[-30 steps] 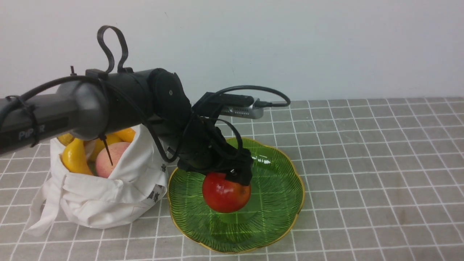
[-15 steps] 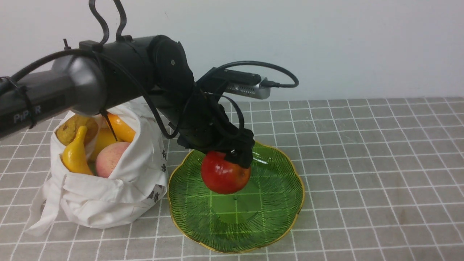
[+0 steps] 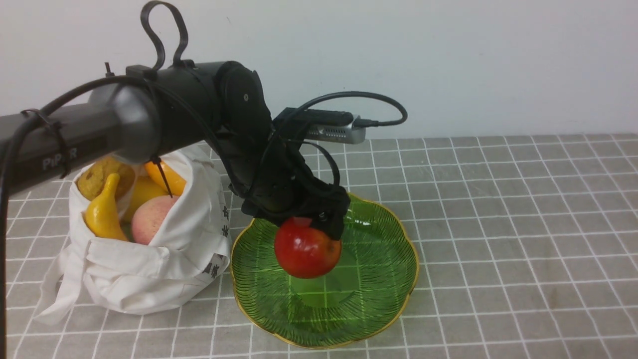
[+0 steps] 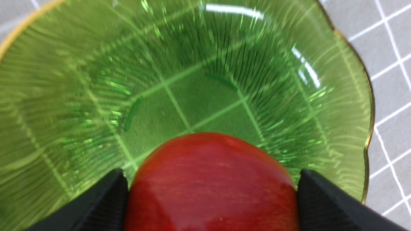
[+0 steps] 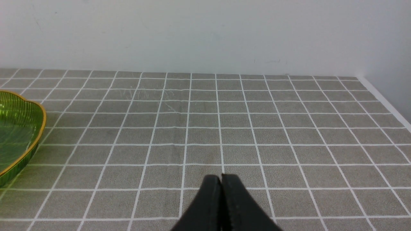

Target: Take the fruit out of the bag on the grey coffee tablecloth and place them on the plate.

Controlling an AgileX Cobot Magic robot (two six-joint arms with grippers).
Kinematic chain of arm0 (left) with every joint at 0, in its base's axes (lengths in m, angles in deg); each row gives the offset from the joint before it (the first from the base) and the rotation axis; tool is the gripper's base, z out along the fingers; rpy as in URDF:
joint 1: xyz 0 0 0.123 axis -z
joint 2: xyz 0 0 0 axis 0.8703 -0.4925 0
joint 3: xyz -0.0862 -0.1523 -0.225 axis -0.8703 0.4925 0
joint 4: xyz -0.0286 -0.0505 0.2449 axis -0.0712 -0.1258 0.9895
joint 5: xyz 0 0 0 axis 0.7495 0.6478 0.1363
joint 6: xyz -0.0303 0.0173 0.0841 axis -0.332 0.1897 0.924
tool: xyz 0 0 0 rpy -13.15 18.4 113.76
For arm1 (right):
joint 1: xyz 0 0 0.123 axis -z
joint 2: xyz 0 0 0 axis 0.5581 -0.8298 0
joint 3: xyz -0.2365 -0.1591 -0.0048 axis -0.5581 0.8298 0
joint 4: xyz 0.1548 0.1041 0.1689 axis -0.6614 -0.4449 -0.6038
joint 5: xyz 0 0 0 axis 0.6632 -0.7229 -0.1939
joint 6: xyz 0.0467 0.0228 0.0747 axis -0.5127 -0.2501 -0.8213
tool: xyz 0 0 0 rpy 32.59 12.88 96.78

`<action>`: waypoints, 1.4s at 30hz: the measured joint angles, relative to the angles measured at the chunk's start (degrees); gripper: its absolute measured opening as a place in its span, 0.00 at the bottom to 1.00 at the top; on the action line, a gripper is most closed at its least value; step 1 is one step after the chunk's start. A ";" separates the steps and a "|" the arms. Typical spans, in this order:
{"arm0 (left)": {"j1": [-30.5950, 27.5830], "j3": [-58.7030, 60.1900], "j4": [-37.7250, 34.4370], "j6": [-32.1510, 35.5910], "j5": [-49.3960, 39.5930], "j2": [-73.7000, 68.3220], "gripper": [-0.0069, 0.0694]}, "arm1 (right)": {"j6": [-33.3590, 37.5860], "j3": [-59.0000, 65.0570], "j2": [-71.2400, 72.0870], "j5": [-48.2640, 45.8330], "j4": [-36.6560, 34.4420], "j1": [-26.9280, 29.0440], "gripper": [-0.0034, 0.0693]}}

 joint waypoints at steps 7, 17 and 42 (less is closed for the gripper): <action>0.00 0.00 -0.05 0.19 -0.39 -0.01 0.90 | 0.00 0.00 0.00 0.00 0.00 0.00 0.03; 0.00 0.00 -0.10 0.24 -0.25 -0.01 0.99 | 0.00 0.00 0.00 0.00 0.00 0.00 0.03; -2.72 -8.83 4.01 2.42 -19.05 25.12 0.64 | 0.00 0.00 0.00 0.00 0.00 0.00 0.03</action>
